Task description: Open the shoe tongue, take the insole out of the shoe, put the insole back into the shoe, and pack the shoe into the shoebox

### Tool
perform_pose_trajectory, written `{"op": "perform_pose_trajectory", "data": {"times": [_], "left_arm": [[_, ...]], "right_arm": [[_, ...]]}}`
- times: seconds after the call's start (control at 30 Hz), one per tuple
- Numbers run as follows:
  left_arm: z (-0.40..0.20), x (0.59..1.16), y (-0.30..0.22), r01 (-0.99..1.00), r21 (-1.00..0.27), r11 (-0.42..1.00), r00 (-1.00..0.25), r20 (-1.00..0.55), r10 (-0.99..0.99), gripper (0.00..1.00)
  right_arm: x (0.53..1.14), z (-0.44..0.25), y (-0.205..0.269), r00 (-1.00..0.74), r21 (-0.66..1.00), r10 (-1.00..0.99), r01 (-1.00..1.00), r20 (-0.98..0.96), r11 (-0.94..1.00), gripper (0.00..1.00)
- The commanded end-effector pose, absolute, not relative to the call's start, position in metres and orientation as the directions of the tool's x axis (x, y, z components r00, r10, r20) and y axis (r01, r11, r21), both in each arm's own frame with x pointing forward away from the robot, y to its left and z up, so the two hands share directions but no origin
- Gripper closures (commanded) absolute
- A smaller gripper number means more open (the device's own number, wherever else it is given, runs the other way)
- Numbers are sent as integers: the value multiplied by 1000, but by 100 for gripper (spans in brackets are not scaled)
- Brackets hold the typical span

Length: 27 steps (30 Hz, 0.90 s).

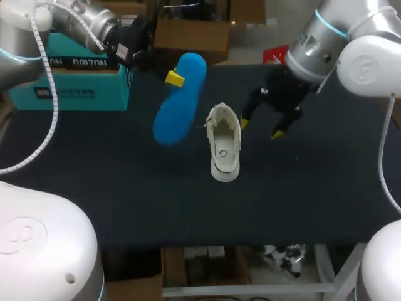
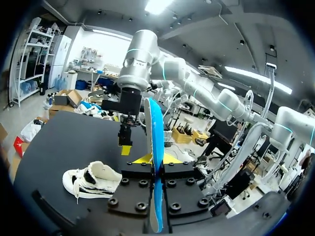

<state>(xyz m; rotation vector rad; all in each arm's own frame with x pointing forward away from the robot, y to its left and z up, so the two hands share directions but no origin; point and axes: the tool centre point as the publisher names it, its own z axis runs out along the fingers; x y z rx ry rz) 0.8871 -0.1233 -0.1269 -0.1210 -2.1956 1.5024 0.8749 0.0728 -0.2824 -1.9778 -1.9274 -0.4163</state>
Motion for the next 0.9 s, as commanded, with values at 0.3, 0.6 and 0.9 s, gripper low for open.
{"op": "perform_pose_trajectory", "data": {"times": [0.3,0.6,0.9], "left_arm": [[-108,836,-147,-210,-943,259,-924,278,263,100],[-103,821,-153,-197,-950,244,-931,259,256,100],[-89,823,-149,-218,-958,186,-925,264,272,100]], "right_arm": [[860,-277,60,141,-102,805,990,576,-101,0],[848,-274,83,465,-446,592,874,658,-190,0],[839,-273,85,588,-564,471,799,658,-210,0]]}}
